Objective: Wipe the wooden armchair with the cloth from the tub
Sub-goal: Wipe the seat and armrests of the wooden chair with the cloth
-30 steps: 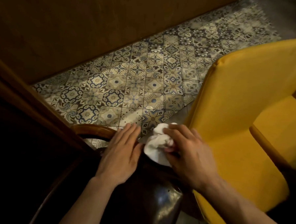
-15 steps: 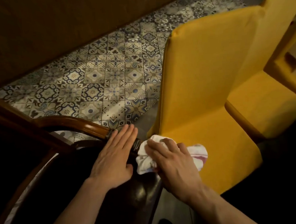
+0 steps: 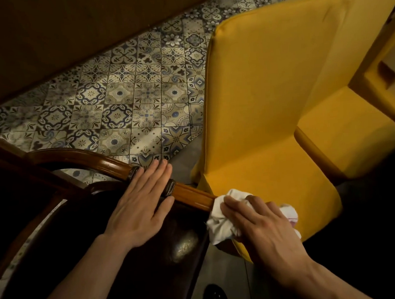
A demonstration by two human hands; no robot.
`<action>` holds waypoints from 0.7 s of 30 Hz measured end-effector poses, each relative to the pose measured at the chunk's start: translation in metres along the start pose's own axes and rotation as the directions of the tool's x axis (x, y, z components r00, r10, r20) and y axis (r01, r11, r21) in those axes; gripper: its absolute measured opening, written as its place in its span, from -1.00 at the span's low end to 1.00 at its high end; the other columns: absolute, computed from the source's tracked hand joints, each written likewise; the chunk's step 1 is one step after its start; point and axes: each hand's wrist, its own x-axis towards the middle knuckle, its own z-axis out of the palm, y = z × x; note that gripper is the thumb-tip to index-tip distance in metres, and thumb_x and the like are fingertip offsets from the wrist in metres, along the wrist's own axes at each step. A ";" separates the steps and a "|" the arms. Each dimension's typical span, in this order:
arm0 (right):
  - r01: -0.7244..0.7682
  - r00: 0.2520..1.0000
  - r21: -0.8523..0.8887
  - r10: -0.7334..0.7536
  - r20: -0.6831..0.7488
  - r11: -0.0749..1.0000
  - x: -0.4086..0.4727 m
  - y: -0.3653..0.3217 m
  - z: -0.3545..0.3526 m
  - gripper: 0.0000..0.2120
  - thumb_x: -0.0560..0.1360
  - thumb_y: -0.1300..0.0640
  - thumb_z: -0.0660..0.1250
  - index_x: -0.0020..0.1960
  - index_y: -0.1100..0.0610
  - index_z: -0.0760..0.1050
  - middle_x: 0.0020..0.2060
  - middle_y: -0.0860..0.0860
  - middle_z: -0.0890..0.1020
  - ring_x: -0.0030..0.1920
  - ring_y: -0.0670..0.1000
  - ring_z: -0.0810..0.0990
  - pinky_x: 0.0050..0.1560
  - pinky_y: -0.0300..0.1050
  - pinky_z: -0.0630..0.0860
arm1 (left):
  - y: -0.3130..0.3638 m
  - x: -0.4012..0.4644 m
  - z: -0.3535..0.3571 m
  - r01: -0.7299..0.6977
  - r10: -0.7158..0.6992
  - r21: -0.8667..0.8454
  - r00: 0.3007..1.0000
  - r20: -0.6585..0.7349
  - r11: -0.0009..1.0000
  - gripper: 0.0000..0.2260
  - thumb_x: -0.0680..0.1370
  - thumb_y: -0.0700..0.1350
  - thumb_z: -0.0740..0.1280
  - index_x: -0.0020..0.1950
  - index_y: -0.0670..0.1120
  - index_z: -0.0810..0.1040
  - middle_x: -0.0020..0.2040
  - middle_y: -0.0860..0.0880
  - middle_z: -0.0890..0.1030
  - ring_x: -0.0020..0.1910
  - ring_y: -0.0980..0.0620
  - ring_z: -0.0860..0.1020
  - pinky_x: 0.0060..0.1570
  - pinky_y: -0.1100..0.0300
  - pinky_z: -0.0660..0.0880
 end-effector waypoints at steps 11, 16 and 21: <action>-0.037 0.999 0.017 0.038 -0.007 0.999 0.026 -0.023 0.003 -0.36 0.41 -0.06 0.56 0.43 0.06 0.48 0.45 -0.02 0.48 0.20 0.18 0.54 -0.05 0.05 0.52 | 0.005 0.004 0.016 0.066 -0.065 0.021 0.996 -0.065 0.998 -0.45 0.70 0.11 -0.06 0.67 -0.03 -0.01 0.68 0.03 0.01 0.65 0.08 -0.12 0.61 -0.08 -0.05; -0.019 0.999 0.026 0.020 -0.045 0.999 0.058 -0.048 0.001 -0.47 0.50 0.01 0.40 0.45 0.07 0.43 0.46 0.00 0.44 0.19 0.16 0.47 0.01 0.08 0.44 | 0.005 0.004 0.014 0.066 -0.064 0.039 0.997 -0.045 0.997 -0.44 0.69 0.14 -0.13 0.66 -0.06 0.03 0.68 0.01 0.05 0.65 0.06 -0.09 0.60 -0.10 -0.03; 0.020 0.998 0.026 -0.019 -0.056 0.999 0.061 -0.048 0.004 -0.49 0.57 -0.03 0.29 0.49 0.07 0.36 0.49 0.01 0.40 0.23 0.16 0.43 0.06 0.10 0.41 | 0.006 0.005 0.011 0.065 -0.064 0.040 0.997 -0.030 0.997 -0.44 0.69 0.13 -0.12 0.66 -0.06 0.02 0.68 0.01 0.04 0.65 0.07 -0.11 0.60 -0.07 -0.06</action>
